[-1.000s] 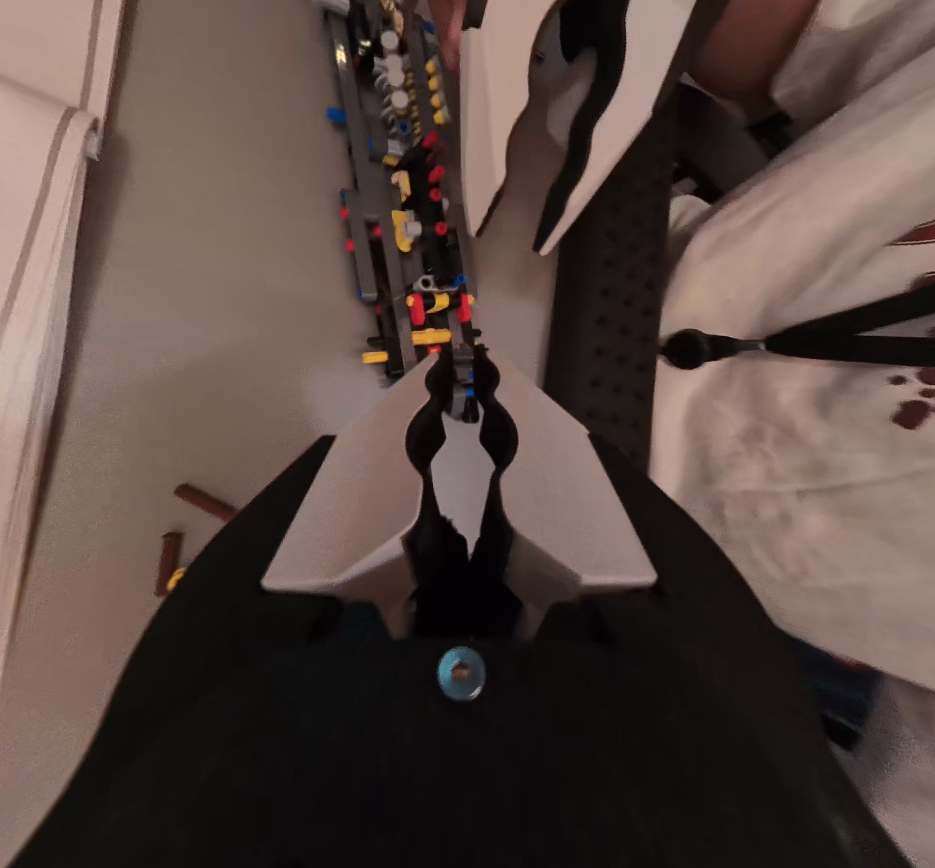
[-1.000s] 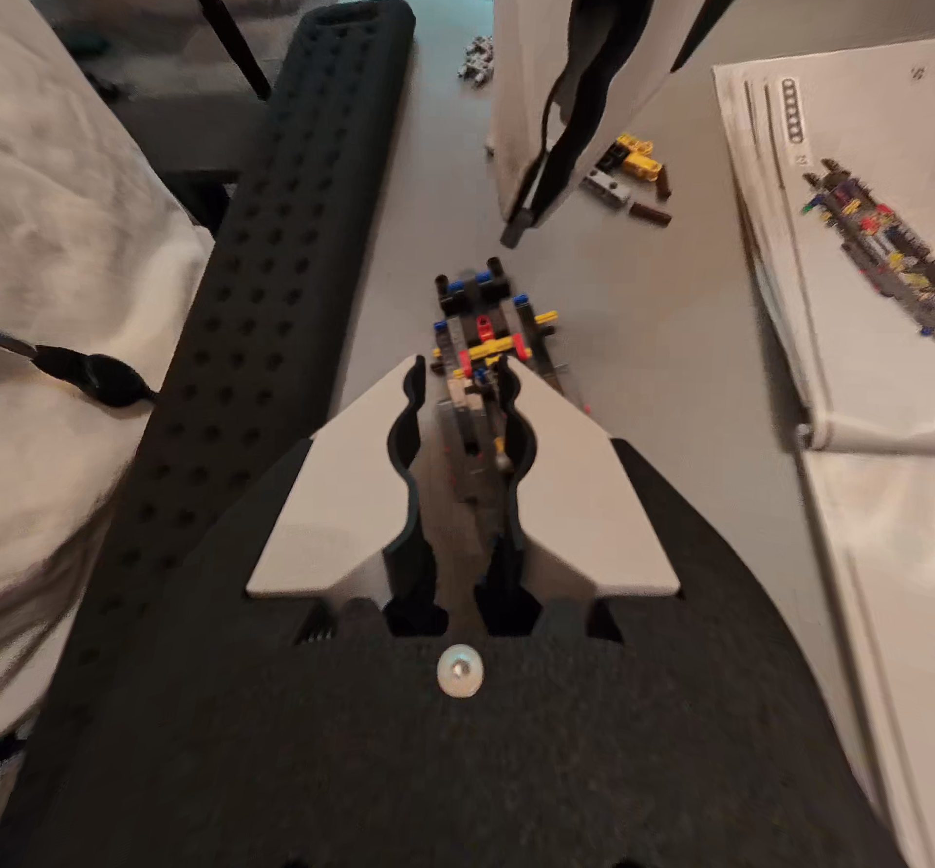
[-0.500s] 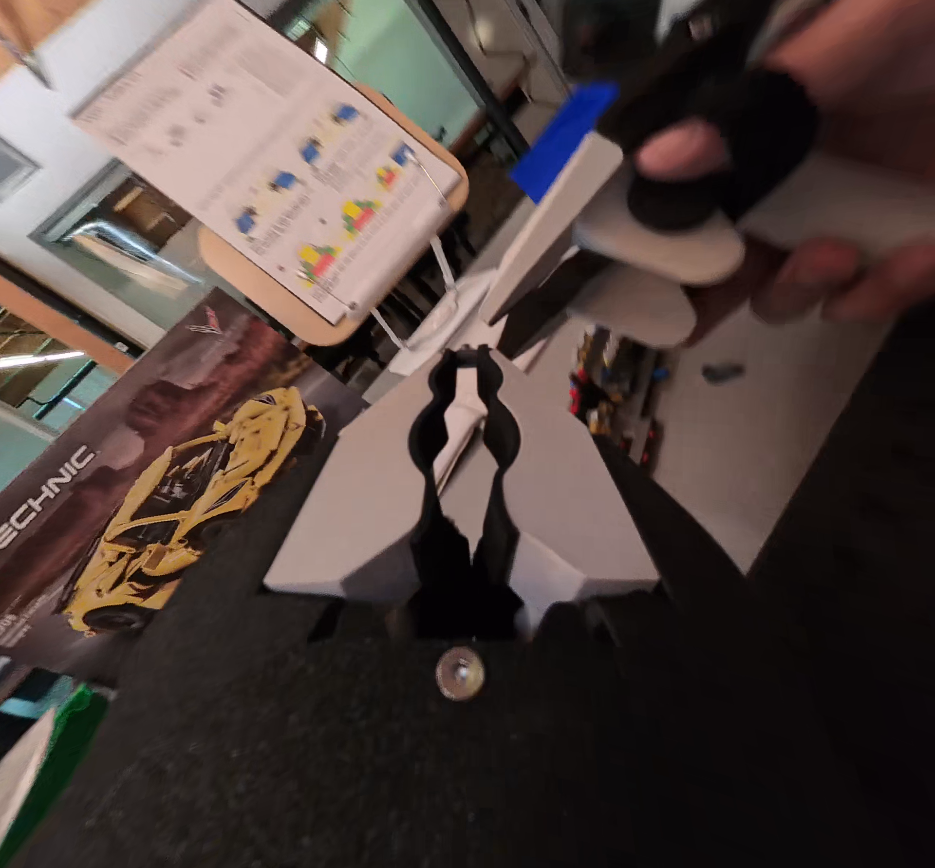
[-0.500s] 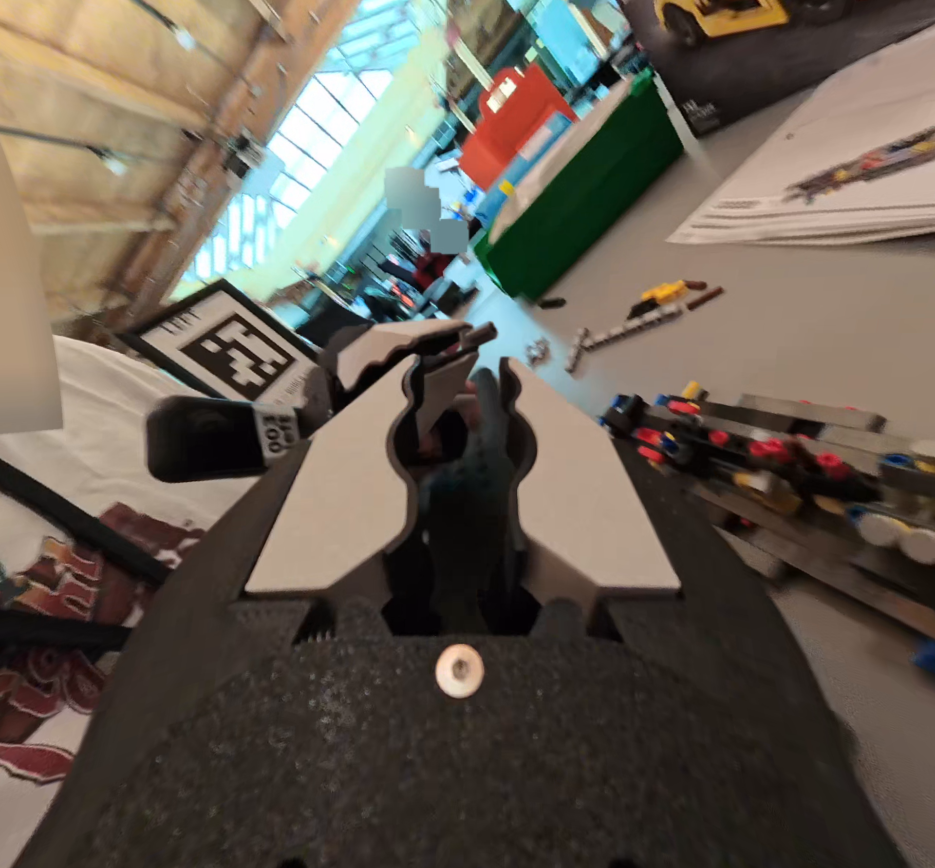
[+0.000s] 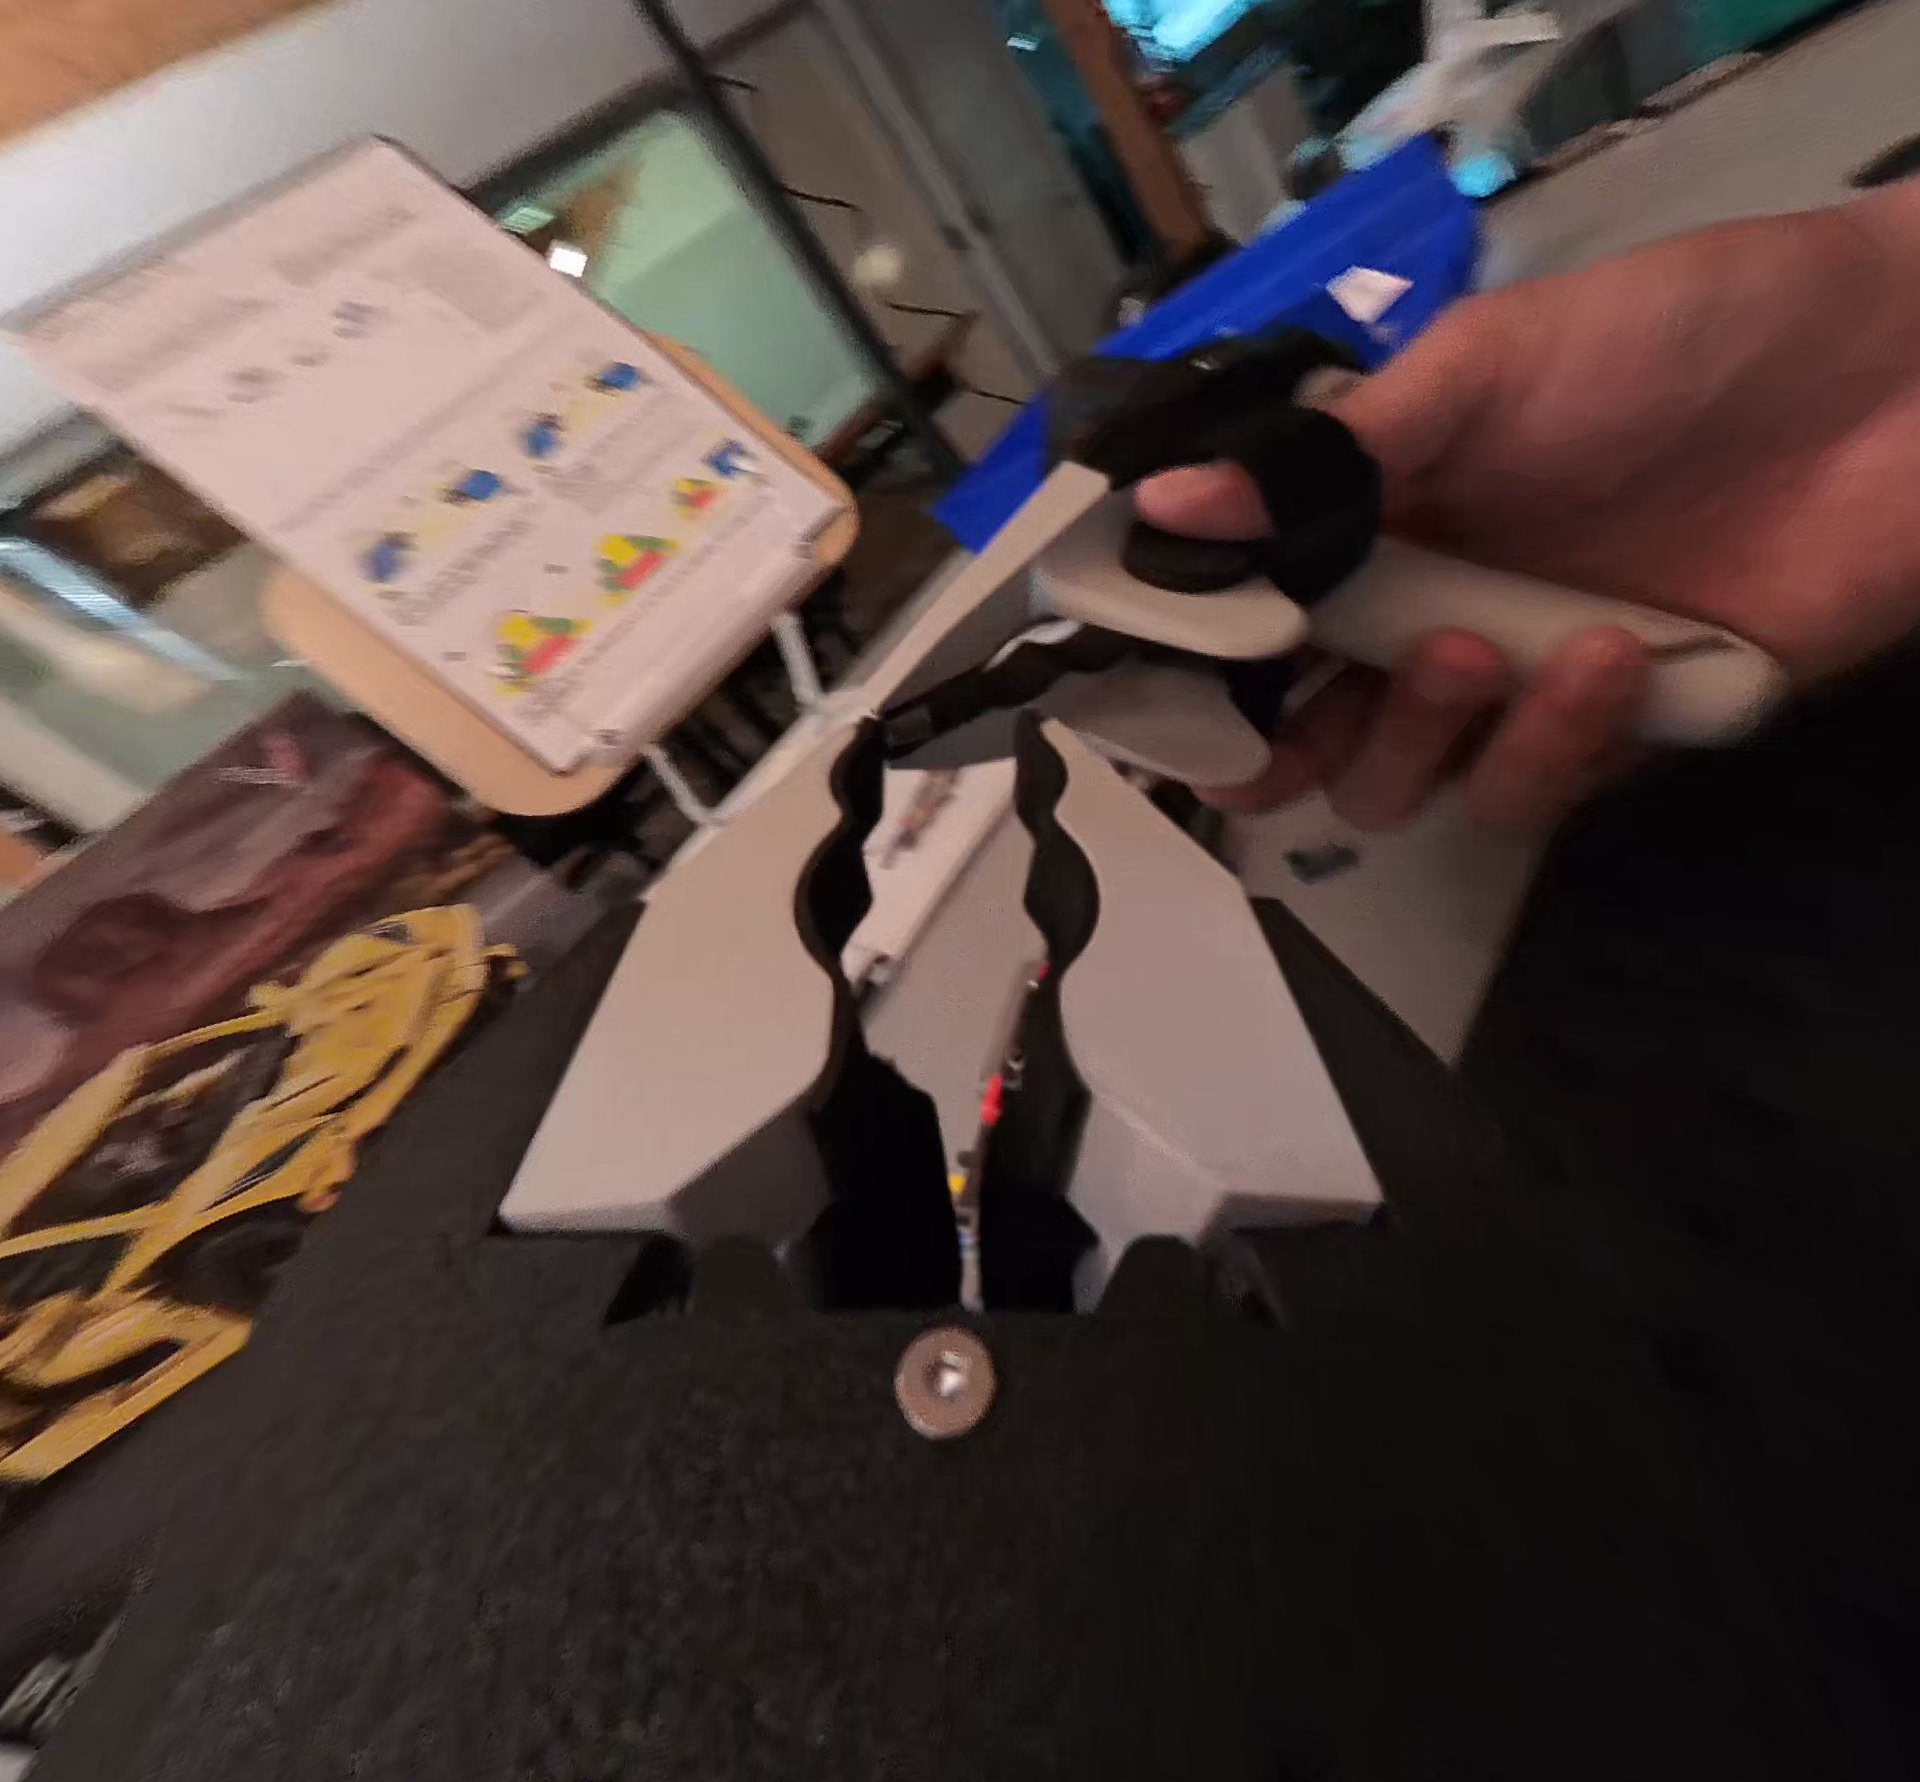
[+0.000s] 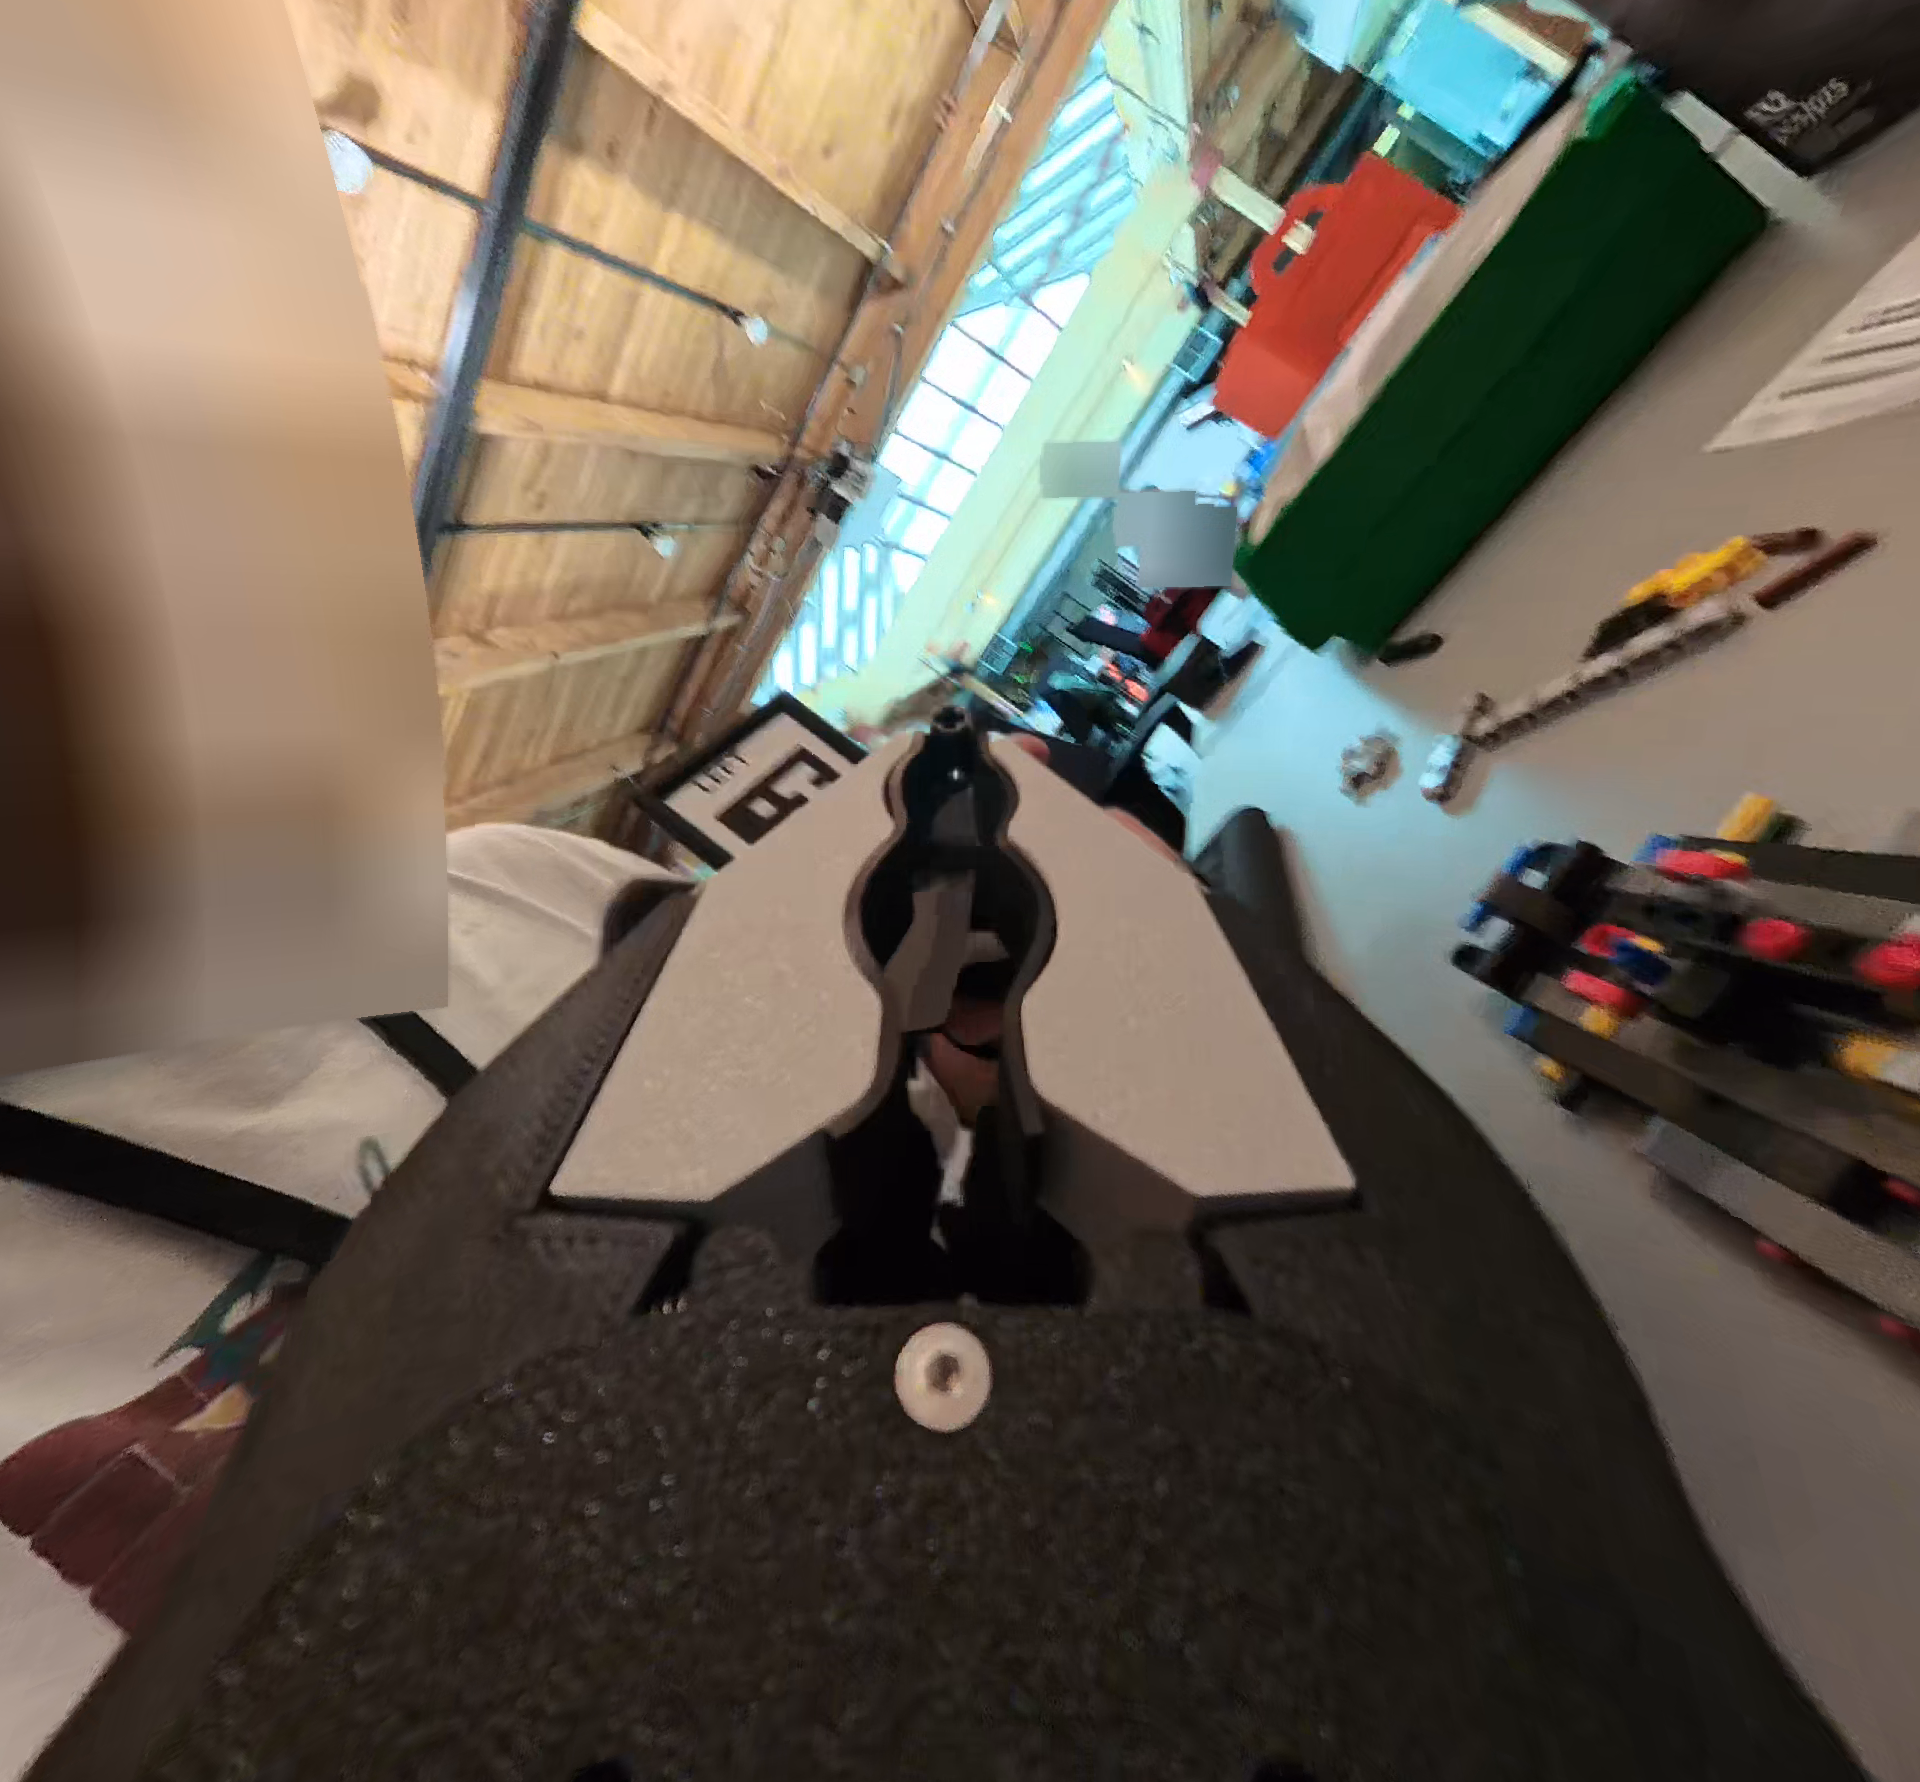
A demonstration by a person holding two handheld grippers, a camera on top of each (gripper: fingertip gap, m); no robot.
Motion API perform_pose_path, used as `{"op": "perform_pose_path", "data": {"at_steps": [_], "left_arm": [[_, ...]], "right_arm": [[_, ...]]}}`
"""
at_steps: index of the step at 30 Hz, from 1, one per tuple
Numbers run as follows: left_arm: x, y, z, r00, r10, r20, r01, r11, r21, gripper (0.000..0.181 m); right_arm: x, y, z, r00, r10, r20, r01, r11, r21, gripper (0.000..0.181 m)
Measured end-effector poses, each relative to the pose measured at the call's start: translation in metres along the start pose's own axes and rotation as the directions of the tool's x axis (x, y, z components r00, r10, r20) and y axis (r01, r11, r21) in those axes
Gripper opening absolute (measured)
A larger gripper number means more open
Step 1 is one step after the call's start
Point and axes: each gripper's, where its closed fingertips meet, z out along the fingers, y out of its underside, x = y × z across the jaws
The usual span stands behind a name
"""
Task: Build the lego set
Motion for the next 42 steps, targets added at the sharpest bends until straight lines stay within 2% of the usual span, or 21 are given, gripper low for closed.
{"op": "perform_pose_path", "data": {"at_steps": [2,3,5,7,11,17,22,24,27,31,35,42], "left_arm": [[-0.001,0.007,-0.006,0.993,-0.008,-0.12,0.008,1.0,-0.003,0.034],[-0.001,0.008,-0.009,0.98,-0.013,-0.201,0.016,1.0,0.013,0.038],[0.009,0.017,-0.016,0.902,-0.033,-0.43,0.016,0.999,-0.045,0.043],[0.014,0.017,-0.023,0.825,-0.002,-0.565,-0.024,0.999,-0.039,0.05],[0.023,0.013,-0.026,0.71,0.074,-0.7,-0.099,0.995,0.005,0.045],[0.03,0.011,-0.029,0.625,0.104,-0.774,-0.092,0.994,0.059,0.017],[0.04,0.025,-0.031,0.61,0.155,-0.777,-0.165,0.984,0.068,0.01],[0.042,0.025,-0.032,0.612,0.159,-0.775,-0.16,0.984,0.075,0.013],[0.048,0.026,-0.035,0.569,0.153,-0.808,-0.167,0.983,0.069,0.025],[0.053,0.023,-0.038,0.499,0.13,-0.857,-0.143,0.987,0.067,0.019],[0.044,0.025,-0.033,0.51,0.118,-0.852,-0.129,0.99,0.059,0.018],[0.051,0.027,-0.038,0.473,0.093,-0.876,-0.104,0.993,0.049,0.014]], "right_arm": [[0.021,0.004,-0.011,0.988,-0.068,-0.137,0.051,0.991,-0.122,0.005],[0.023,0.011,-0.015,0.985,-0.093,-0.143,0.061,0.976,-0.208,0.005],[0.018,0.022,-0.017,0.992,-0.046,-0.115,0.004,0.94,-0.342,0.005],[0.012,0.034,-0.017,0.996,-0.005,-0.094,-0.04,0.887,-0.461,0.005],[0.009,0.05,-0.013,0.996,-0.041,-0.082,-0.017,0.798,-0.602,0.006],[0.016,0.057,-0.013,0.992,-0.083,-0.093,-0.002,0.738,-0.675,0.005],[0.015,0.066,-0.022,0.995,-0.093,-0.045,0.029,0.667,-0.745,0.005],[0.016,0.072,-0.025,0.995,-0.089,-0.037,0.027,0.625,-0.78,0.005],[0.011,0.082,-0.028,0.998,-0.057,0.001,0.032,0.54,-0.841,0.005],[0.014,0.089,-0.031,0.996,-0.089,0.008,0.044,0.415,-0.909,0.005],[0.02,0.081,-0.028,0.994,-0.109,-0.012,0.036,0.426,-0.904,0.005],[0.025,0.078,-0.03,0.993,-0.122,-0.011,0.042,0.418,-0.907,0.005]]}}
